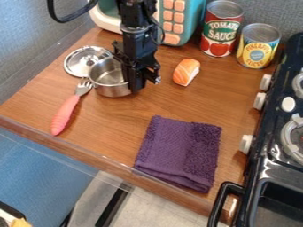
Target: Out the pot on the purple cloth
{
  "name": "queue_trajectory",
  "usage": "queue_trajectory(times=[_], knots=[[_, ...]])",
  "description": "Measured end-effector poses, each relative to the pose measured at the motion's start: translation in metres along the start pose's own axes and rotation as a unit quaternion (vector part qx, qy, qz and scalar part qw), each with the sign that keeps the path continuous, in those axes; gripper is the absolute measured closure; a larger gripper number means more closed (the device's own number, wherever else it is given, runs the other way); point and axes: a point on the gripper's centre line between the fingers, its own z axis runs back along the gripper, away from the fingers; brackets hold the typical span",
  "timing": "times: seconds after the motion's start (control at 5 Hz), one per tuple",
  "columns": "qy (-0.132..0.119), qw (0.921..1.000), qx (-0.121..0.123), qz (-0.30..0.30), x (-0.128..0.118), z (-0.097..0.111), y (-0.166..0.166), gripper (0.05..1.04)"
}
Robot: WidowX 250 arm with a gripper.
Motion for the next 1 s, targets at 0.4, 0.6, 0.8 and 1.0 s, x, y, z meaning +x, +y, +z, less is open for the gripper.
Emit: queue_trajectory(times=[0.4, 0.6, 0.8, 1.0], knots=[[-0.048, 0.9988, -0.011, 0.001, 0.003, 0.049, -0.023, 1.000], [-0.051, 0.9981, -0.030, -0.013, -0.019, 0.070, -0.066, 1.000], [-0.045, 0.9976, -0.036, -0.039, -0.042, 0.065, -0.108, 1.000], [-0.021, 0.9972, -0.027, -0.066, -0.061, 0.043, -0.141, 1.000]])
